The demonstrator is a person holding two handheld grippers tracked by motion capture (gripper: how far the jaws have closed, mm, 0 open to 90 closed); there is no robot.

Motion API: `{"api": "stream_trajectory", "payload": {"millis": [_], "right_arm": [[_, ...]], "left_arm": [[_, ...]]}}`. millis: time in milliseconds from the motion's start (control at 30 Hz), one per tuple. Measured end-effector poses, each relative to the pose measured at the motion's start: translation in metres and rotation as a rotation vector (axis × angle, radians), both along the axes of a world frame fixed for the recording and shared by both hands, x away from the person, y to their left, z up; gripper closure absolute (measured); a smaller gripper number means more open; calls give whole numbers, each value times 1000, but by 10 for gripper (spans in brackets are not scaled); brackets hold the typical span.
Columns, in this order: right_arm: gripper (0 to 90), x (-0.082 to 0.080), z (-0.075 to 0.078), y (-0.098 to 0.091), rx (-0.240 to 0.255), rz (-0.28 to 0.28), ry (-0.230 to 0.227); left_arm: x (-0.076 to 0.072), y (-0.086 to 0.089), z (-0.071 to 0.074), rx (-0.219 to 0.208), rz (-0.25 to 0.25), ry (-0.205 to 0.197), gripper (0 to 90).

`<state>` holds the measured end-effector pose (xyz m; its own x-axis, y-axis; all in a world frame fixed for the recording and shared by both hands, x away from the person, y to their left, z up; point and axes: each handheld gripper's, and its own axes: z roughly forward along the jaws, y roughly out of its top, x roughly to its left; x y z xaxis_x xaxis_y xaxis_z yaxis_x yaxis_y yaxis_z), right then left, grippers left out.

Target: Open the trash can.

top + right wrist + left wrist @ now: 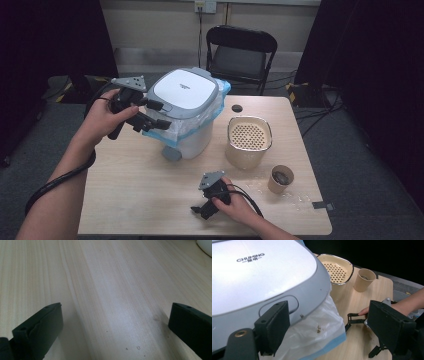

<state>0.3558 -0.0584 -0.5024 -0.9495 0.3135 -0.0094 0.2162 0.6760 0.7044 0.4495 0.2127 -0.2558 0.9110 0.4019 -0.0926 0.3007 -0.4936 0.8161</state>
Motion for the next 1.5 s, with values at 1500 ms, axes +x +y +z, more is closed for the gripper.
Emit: {"api": "stream_trajectory", "payload": {"millis": [1500], "right_arm": [[0, 0, 0, 0, 1, -1, -1]], "left_arm": [[-24, 7, -18, -16, -45, -44, 201]]}}
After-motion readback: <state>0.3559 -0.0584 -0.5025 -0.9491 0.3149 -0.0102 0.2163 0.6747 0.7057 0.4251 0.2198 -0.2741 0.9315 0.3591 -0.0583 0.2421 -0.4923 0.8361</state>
